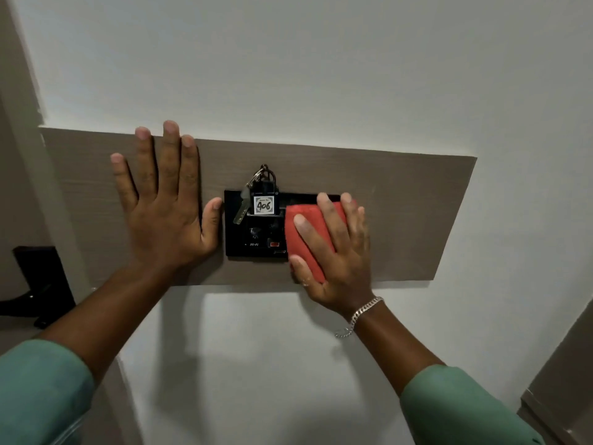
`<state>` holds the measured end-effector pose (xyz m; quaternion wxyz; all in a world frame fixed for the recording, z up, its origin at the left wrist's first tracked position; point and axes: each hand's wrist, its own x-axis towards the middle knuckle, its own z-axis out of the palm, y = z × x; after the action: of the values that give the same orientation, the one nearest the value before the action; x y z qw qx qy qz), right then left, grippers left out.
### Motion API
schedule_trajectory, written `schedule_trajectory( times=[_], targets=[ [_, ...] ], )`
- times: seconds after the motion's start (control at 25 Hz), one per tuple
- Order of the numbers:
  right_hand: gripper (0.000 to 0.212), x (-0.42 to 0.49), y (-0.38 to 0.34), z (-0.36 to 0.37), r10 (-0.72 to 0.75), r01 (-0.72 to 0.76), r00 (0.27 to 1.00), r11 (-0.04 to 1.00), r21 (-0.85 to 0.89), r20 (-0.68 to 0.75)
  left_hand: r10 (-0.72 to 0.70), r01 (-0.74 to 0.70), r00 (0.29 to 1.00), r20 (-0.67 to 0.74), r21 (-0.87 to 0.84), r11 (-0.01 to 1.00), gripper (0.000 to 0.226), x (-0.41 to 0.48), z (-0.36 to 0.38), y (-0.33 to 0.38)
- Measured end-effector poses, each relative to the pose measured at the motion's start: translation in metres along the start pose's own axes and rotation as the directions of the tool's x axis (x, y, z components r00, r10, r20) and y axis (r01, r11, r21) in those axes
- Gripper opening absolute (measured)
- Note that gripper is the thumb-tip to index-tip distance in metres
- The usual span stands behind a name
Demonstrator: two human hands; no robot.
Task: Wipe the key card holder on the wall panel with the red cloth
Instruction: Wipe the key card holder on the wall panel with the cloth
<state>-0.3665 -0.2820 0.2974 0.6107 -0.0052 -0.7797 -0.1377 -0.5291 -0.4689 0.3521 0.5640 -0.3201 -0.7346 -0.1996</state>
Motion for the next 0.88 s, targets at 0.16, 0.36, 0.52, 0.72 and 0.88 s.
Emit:
schedule_trajectory(
  times=[0.16,0.36,0.52,0.72,0.88],
  targets=[
    [0.049,0.015,-0.020,0.002,0.265,-0.258,0.962,0.961,0.103,-0.062,0.041,-0.041,0.999,-0.001,0.024,0.999,0.075,-0.001,0.000,-0.002],
    [0.047,0.016,-0.004,0.003,0.026,-0.023,0.997,0.999,0.042,-0.066,0.037,-0.037,0.999,-0.003,0.042,0.998,0.076,-0.001,0.002,-0.002],
    [0.046,0.015,-0.001,0.001,0.111,-0.107,0.992,0.993,0.054,-0.066,0.037,-0.037,0.999,-0.006,0.043,0.998,0.076,0.000,0.003,-0.002],
    [0.046,0.022,-0.013,0.003,0.098,-0.091,0.992,0.992,0.082,-0.085,0.033,-0.034,0.999,0.014,0.052,0.998,0.076,-0.001,0.001,-0.001],
    [0.049,0.010,0.001,0.004,0.112,-0.108,0.991,0.992,0.058,-0.074,0.035,-0.036,0.999,0.017,0.062,0.997,0.076,0.001,0.001,0.000]
  ],
)
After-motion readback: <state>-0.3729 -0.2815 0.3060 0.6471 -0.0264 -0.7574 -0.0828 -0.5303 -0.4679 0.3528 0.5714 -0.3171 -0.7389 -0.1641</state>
